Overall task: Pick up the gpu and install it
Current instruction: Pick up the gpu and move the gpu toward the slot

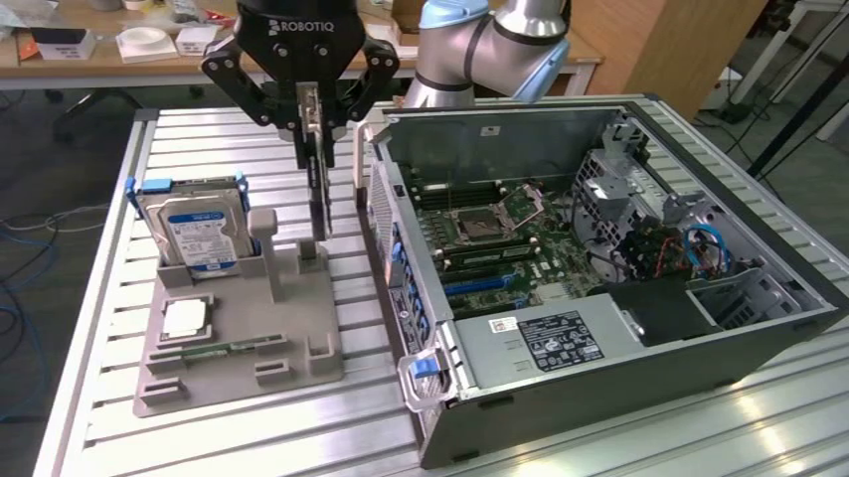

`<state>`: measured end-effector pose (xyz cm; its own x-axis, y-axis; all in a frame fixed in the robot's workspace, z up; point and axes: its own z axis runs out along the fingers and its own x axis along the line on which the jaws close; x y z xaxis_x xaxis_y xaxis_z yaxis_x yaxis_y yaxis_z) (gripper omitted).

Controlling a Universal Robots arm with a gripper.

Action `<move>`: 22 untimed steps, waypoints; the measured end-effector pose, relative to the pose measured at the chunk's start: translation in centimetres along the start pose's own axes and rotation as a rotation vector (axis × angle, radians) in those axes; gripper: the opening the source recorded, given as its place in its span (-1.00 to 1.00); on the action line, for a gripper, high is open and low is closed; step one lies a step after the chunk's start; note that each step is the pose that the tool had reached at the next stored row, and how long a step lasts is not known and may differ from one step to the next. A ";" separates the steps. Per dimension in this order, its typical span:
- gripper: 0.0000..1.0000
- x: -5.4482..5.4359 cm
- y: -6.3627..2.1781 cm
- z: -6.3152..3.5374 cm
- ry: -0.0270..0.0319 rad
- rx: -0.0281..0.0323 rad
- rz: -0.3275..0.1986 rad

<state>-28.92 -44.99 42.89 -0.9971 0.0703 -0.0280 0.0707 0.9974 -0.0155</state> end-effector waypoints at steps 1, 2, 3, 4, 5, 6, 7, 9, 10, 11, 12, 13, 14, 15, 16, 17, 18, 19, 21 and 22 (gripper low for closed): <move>-0.48 0.0 0.00 0.00 0.0000 0.0000 0.000; -0.48 0.0 0.00 -0.01 0.0001 0.0001 0.000; -0.48 0.0 0.00 -0.01 0.0001 0.0001 0.000; -0.48 0.0 0.00 -0.01 0.0001 0.0001 0.000; -0.48 0.0 0.00 -0.01 0.0001 0.0001 0.000; -0.48 0.0 0.01 -0.01 0.0001 0.0001 0.000; -0.48 -0.1 0.02 -0.01 0.0001 0.0001 0.000; -0.48 -0.3 0.03 0.00 0.0001 0.0000 0.000; -0.48 -0.4 0.04 0.01 0.0001 0.0000 0.000; -0.48 -0.6 0.05 0.00 0.0001 0.0002 0.000; -0.48 -0.7 0.06 0.01 0.0000 0.0000 0.000; -0.48 -0.9 0.07 0.02 0.0000 -0.0001 0.000; -0.48 -1.1 0.08 0.02 0.0001 0.0001 0.000; -0.48 -1.2 0.09 0.02 0.0001 0.0001 0.000; -0.48 -1.4 0.10 0.03 0.0000 0.0001 -0.001; -0.48 -1.6 0.12 0.03 0.0001 0.0000 -0.001; -0.48 -1.8 0.13 0.04 0.0001 0.0000 -0.001; -0.48 -2.0 0.15 0.05 0.0001 0.0001 -0.001; -0.48 -2.4 0.18 0.06 0.0000 0.0000 -0.002; -0.48 -2.6 0.19 0.07 0.0000 0.0000 -0.002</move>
<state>-26.28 -44.99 42.89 -0.9973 0.0686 -0.0280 0.0690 0.9975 -0.0155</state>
